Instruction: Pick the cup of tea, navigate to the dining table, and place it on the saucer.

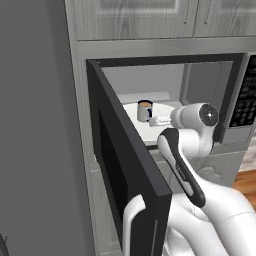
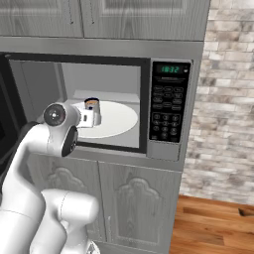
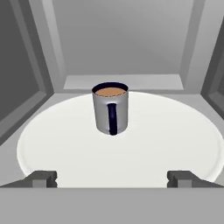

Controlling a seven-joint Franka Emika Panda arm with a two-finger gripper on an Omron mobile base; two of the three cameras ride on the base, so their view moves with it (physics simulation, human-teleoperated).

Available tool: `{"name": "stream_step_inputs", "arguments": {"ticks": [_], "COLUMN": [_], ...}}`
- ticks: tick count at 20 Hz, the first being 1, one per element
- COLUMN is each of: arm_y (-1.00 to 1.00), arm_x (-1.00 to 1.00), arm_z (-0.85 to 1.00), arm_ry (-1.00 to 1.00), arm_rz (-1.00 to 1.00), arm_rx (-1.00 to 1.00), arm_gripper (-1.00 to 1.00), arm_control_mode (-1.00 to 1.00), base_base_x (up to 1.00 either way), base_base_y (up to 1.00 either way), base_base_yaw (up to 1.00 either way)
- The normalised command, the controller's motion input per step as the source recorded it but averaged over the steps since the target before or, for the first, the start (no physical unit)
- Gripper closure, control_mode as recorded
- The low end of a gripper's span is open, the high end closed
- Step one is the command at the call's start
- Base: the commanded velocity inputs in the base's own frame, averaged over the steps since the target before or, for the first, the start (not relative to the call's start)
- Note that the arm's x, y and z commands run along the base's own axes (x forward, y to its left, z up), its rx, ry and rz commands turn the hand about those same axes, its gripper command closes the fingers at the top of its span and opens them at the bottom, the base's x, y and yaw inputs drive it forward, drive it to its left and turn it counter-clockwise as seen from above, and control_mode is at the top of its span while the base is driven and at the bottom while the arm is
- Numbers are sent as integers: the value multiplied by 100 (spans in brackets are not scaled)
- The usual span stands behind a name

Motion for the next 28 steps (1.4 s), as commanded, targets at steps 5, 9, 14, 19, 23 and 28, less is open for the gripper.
{"name": "stream_step_inputs", "arguments": {"ticks": [5, 9, 14, 19, 23, 28], "arm_y": [20, 4, 1, -8, 0, 0], "arm_x": [31, 30, 24, 4, 15, 14], "arm_z": [1, 0, 0, 0, 0, 0], "arm_ry": [0, 0, 0, 0, 0, 1], "arm_rz": [0, 0, 0, 0, 0, 0], "arm_rx": [-1, 0, 0, 0, 0, 0], "arm_gripper": [-100, -100, -100, -100, -100, -100], "arm_control_mode": [-100, -100, -100, -100, -100, -100], "base_base_x": [0, 0, 0, 0, 0, 0], "base_base_y": [0, 0, 0, 0, 0, 0], "base_base_yaw": [0, 0, 0, 0, 0, 0]}}
